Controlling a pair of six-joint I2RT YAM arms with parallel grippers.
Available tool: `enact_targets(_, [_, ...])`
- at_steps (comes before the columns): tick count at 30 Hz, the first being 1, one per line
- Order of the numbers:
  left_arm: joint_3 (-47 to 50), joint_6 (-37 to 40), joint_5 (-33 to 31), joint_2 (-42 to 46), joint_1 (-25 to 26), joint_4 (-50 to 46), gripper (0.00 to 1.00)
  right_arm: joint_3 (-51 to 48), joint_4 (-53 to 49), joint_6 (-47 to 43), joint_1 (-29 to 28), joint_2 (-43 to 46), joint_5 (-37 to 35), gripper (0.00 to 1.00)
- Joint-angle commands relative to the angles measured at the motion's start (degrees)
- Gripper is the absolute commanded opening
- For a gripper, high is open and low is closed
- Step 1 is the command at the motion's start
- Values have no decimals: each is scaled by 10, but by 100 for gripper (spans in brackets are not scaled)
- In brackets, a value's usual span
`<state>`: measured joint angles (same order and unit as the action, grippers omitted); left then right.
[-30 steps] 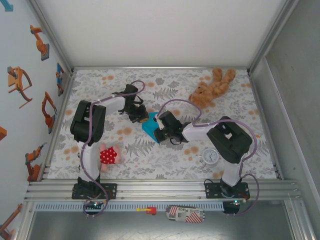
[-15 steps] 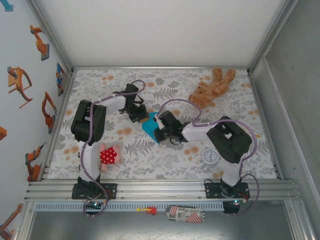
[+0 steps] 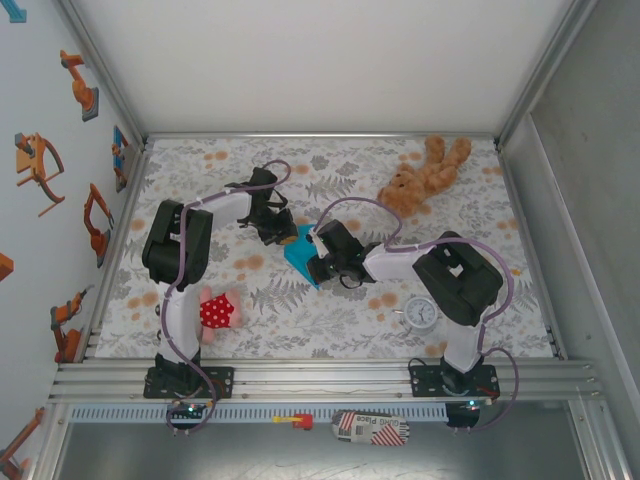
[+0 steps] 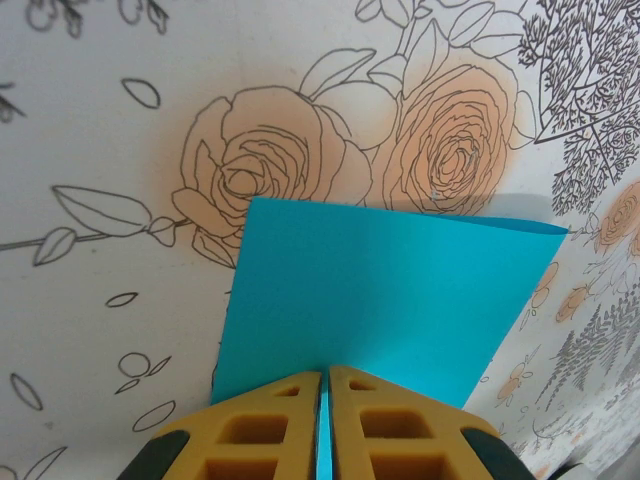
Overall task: Fold a paper plane with a square sheet of paper (pick it up from the middle)
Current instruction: Third fold the triangle at the center of the table.
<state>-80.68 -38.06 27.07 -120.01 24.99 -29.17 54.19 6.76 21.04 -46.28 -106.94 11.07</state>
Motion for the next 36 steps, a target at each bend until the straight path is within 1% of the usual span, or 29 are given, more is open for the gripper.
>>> enact_targets(1, [1, 12, -6, -26, 6, -23, 12, 14, -10, -8, 4, -17, 3, 0])
enact_targets(13, [-1, 12, -4, -23, 6, -24, 12, 17, -15, -7, 5, -21, 0, 0])
enact_targets(16, [-12, 10, -1, -9, 4, -23, 12, 16, -20, -6, 5, -24, -1, 0])
enact_targets(20, [-14, -3, -10, 34, 2, -13, 16, 12, -23, -2, 5, -21, -1, 0])
enact_targets(24, [33, -32, -9, 84, -1, 29, 21, 14, -23, 2, 6, -20, 2, 0])
enact_targets(29, [123, -77, 14, 140, 4, 102, 21, 19, -24, 5, 7, -23, 8, 0])
enact_targets(32, [162, -100, 24, 164, 17, 136, 18, 20, -26, 6, 7, -25, 9, 0])
enact_targets(36, [193, -120, 17, 178, 38, 158, 13, 21, -28, 7, 8, -26, 9, 0])
